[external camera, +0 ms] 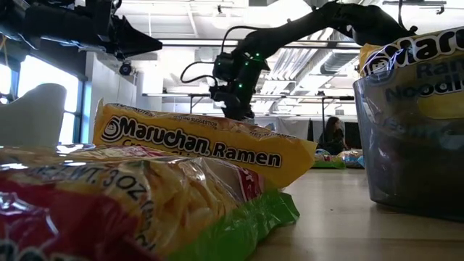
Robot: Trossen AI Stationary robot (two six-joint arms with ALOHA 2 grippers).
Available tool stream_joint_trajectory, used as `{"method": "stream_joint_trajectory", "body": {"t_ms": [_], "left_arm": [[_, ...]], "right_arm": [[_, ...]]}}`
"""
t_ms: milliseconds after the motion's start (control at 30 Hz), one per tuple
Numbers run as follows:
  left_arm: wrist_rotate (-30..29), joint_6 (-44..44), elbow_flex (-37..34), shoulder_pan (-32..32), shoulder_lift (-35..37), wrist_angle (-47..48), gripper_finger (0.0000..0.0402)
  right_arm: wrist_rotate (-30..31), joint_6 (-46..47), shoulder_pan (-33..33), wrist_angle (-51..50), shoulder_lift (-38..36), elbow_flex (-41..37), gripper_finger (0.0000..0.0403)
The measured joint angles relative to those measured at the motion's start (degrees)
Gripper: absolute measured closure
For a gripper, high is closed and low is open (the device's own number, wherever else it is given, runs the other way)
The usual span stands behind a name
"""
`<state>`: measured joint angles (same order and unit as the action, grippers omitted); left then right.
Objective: Sort Maruchan noodles
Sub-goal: Put the light blue noodle pack into the transparent bin
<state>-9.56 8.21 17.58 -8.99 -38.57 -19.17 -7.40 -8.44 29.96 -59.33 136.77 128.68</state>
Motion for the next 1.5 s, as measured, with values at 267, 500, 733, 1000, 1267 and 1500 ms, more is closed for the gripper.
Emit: {"method": "stream_joint_trajectory", "body": {"t_ms": [267,500,733,1000,1267,1500], "left_arm": [[0.02,-0.65,0.0,0.0,0.01,0.07,0.0383],[0.02,-2.03,0.0,0.0,0.02,0.06,0.0383],[0.02,-3.38,0.0,0.02,0.0,0.32,0.0383],[0.02,-4.06,0.0,0.02,0.0,0.35,0.0383],[0.02,-5.03,0.0,0.02,0.0,0.49,0.0383],[0.04,-5.16,0.0,0.04,0.0,0.98,0.0383]], "right_arm": [[3.4,21.72,1.24,-0.99,-2.61,4.91,0.0399],[11.24,41.68,1.57,-6.59,-4.08,4.72,0.0401],[18.03,51.96,1.5,-8.34,-3.69,3.5,0.0402],[22.06,64.48,0.94,-9.34,-3.49,3.5,0.0402],[24.55,69.07,-0.43,-8.21,-0.71,3.54,0.0403],[25.3,71.47,-1.16,-8.04,1.12,3.54,0.0403]]}}
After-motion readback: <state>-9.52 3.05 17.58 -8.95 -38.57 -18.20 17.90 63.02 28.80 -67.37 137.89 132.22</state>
